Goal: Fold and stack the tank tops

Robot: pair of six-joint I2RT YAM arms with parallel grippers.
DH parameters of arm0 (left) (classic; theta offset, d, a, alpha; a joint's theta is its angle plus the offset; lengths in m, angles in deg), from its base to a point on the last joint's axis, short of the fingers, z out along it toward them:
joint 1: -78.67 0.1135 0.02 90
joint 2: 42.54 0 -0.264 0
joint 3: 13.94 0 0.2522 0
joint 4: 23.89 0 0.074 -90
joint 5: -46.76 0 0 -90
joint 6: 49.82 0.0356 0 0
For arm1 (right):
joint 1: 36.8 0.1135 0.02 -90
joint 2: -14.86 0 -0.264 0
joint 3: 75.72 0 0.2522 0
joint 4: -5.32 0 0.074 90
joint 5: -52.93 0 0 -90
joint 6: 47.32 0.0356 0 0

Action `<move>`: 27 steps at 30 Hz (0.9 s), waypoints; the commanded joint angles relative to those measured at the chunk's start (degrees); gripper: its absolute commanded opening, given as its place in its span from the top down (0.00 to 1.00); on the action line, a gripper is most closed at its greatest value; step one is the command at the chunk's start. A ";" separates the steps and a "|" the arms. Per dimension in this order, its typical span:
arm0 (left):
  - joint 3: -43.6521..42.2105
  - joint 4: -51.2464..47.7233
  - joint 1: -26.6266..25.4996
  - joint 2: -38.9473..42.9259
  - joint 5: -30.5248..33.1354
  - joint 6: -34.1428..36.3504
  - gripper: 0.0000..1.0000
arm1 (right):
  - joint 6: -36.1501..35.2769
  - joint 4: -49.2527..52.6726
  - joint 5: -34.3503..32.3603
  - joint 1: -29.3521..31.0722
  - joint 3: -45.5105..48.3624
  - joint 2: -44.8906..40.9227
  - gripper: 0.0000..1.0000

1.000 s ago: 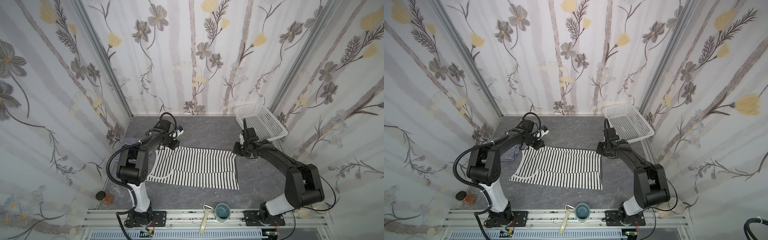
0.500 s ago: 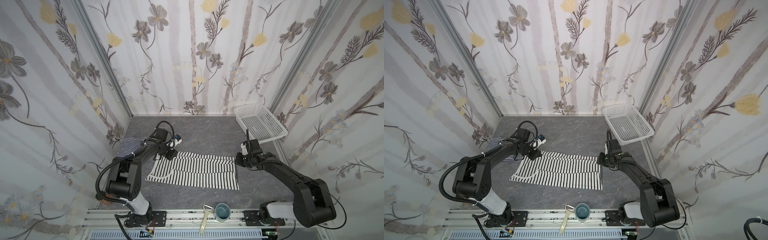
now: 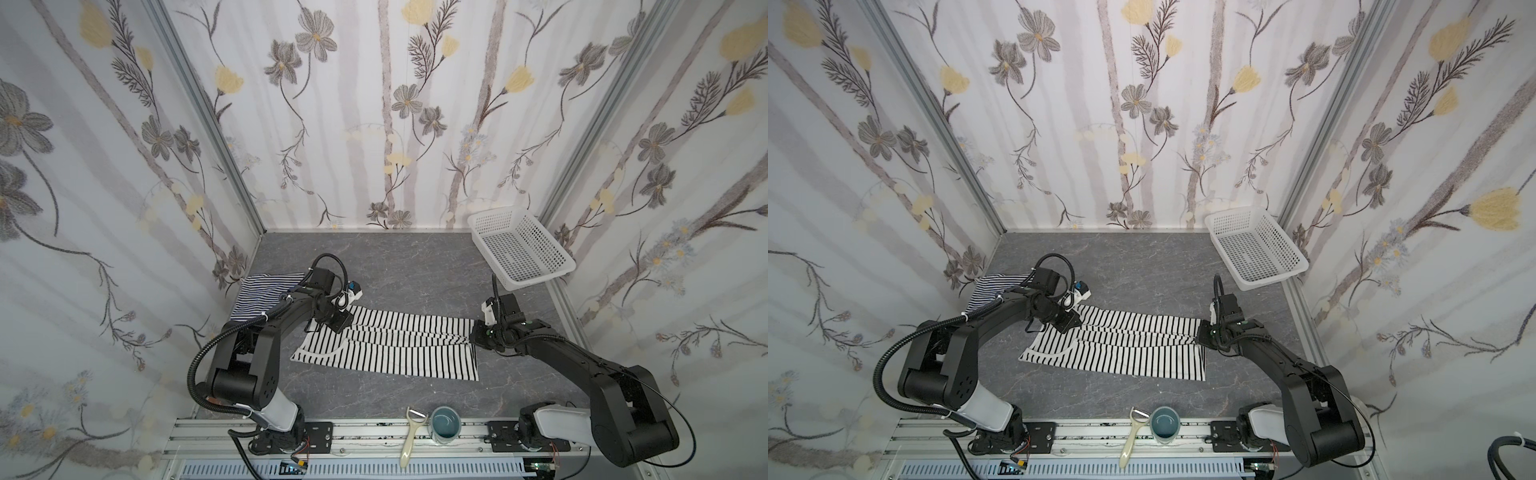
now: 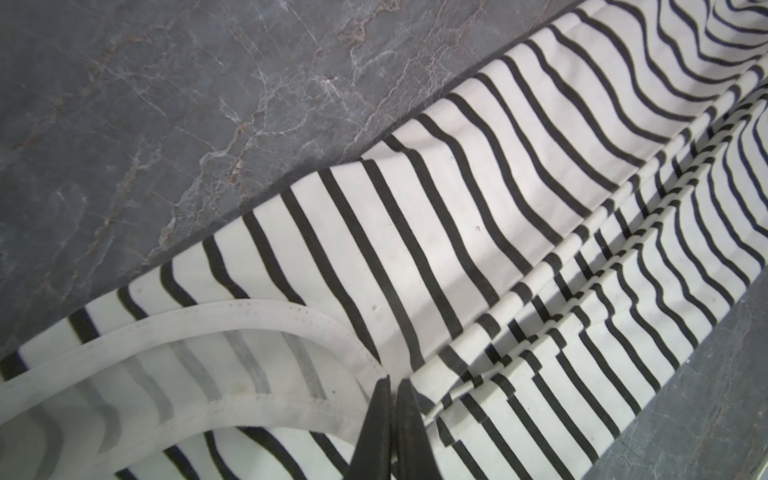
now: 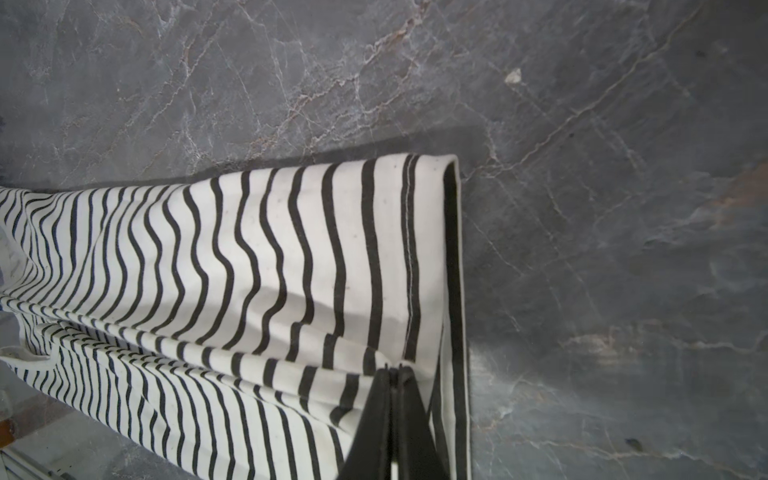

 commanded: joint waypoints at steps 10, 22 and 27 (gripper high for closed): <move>-2.17 -1.84 0.04 5.66 0.95 1.27 0.71 | 1.89 0.31 -1.72 0.07 -2.24 -3.61 0.71; 5.94 -0.94 -0.18 -4.88 -2.13 -1.34 0.57 | 5.95 -6.88 2.38 5.53 -6.96 7.33 0.75; 4.53 -0.75 -1.29 -7.85 0.81 -0.14 0.59 | 7.13 -7.14 1.24 7.59 -7.36 12.85 0.76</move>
